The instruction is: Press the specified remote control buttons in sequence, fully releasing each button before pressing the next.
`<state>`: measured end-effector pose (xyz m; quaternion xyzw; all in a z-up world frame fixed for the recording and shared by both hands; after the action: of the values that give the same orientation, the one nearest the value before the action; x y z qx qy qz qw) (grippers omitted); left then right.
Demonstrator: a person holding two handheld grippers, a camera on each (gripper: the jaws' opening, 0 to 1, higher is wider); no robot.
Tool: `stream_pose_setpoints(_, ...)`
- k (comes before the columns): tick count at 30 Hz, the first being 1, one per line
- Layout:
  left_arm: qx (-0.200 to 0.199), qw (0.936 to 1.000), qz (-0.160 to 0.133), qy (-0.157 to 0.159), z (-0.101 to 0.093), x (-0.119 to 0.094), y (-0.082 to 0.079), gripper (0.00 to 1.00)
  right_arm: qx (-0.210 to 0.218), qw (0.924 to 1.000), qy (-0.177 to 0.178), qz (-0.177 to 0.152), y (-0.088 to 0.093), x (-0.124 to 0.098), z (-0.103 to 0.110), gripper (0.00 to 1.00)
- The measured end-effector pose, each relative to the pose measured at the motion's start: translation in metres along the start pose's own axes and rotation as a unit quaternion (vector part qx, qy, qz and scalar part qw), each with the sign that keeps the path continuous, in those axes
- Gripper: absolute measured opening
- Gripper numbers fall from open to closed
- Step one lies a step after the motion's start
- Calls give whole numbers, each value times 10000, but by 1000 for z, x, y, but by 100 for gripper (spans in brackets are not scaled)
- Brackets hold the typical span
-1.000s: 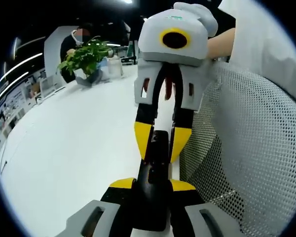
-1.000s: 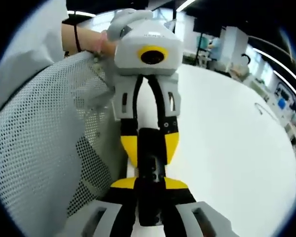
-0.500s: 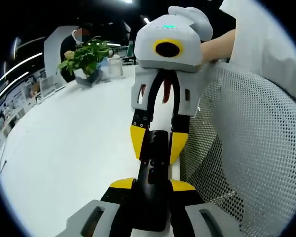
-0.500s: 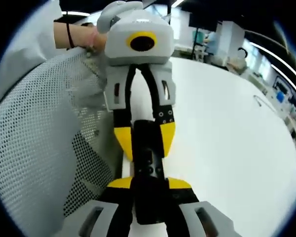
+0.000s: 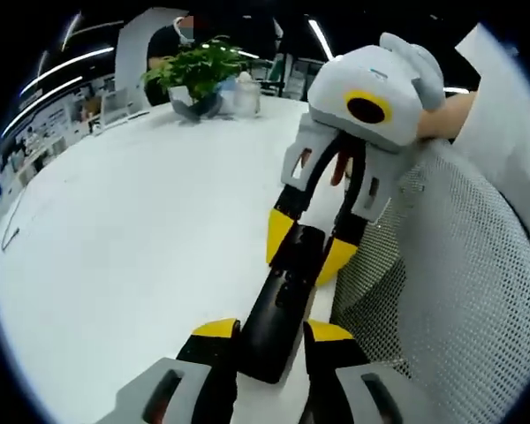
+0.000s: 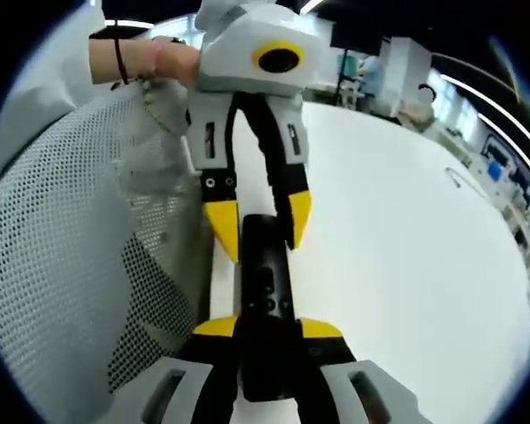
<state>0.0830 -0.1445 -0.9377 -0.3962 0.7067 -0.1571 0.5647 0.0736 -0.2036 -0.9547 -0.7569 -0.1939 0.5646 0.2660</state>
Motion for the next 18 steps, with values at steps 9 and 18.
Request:
stream_pose_setpoints(9, -493, 9877, -1308, -697, 3, -47, -25, 50, -47, 10000, 24, 1, 1, 1, -1, 21)
stream_pose_setpoints(18, -422, 9611, -2152, -1679, 0, -96, -42, 64, -31, 10000, 4, -15, 1, 1, -1, 21)
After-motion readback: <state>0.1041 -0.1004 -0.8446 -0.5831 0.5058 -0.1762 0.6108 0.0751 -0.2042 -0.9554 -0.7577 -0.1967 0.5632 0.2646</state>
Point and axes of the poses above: the point that each gripper's makers call its tool centre point, and the gripper's own axes: x roughly forward along the fingers, z roughly to its left, y roughly out of its underside, the point moved 1 cm from there along -x, roughly backward along the fingers, and after that the axes turned 14 degrees about y, right-handed, at the moved point
